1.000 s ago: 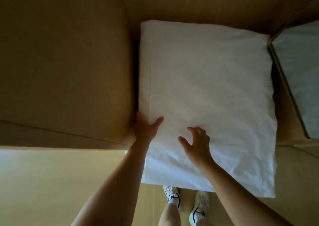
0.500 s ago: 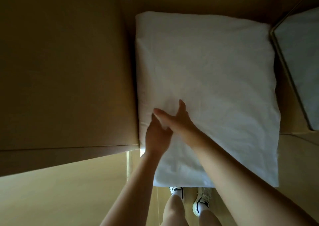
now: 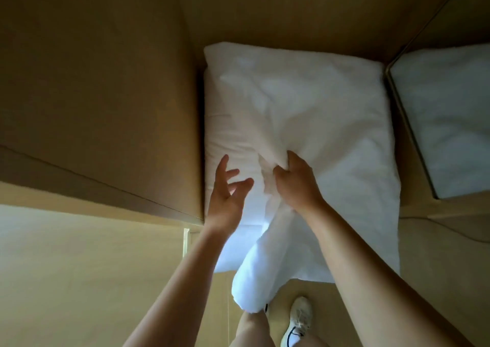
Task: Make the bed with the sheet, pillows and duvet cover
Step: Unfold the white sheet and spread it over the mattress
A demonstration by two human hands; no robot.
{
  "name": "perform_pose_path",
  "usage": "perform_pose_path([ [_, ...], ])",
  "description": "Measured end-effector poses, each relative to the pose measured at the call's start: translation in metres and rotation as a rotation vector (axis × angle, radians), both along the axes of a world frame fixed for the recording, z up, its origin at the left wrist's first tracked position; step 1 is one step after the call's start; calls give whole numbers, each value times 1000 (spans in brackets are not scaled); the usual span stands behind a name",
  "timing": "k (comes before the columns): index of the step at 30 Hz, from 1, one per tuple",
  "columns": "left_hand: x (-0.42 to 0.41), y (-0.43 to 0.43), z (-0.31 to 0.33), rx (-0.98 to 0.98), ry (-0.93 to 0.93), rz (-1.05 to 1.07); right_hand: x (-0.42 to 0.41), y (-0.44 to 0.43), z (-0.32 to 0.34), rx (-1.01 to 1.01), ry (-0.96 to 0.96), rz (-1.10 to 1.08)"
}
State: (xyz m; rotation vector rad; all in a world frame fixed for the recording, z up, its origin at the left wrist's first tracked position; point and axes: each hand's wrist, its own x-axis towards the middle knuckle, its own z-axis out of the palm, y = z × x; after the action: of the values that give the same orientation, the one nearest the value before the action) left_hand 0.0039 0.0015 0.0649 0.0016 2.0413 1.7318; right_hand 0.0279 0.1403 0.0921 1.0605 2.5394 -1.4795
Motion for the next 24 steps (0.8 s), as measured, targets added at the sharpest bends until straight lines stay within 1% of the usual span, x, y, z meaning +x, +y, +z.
perform_pose_path([
  [1, -3, 1, 10, -69, 112, -62, 12, 2, 7, 26, -1, 41],
  [2, -5, 3, 19, -184, 267, -163, 24, 4, 16, 47, -13, 89],
  [4, -1, 7, 32, -526, 626, -395, 50, 8, 35, 78, -22, 186],
  [5, 3, 9, 37, -679, 773, -476, 64, 11, 44, 95, -16, 226],
  [6, 11, 10, 42, -763, 866, -513, 79, 13, 53, 112, -5, 262],
  [8, 30, 8, 54, -771, 957, -479, 110, 16, 69, 147, 16, 338],
  [10, 55, -1, 63, -769, 991, -465, 144, 16, 81, 208, 30, 429],
  [11, 71, -6, 66, -763, 975, -500, 161, 14, 85, 241, 27, 472],
  [13, 114, -20, 68, -692, 906, -547, 197, 7, 89, 272, 17, 539],
  [15, 160, -38, 69, -646, 827, -508, 229, -3, 91, 280, 12, 600],
  [18, 218, -70, 72, -639, 742, -378, 261, -23, 95, 284, 39, 688],
  [20, 247, -94, 75, -657, 686, -292, 275, -40, 97, 229, 72, 745],
  [24, 291, -153, 85, -665, 581, -138, 284, -90, 104, 10, 66, 871],
])
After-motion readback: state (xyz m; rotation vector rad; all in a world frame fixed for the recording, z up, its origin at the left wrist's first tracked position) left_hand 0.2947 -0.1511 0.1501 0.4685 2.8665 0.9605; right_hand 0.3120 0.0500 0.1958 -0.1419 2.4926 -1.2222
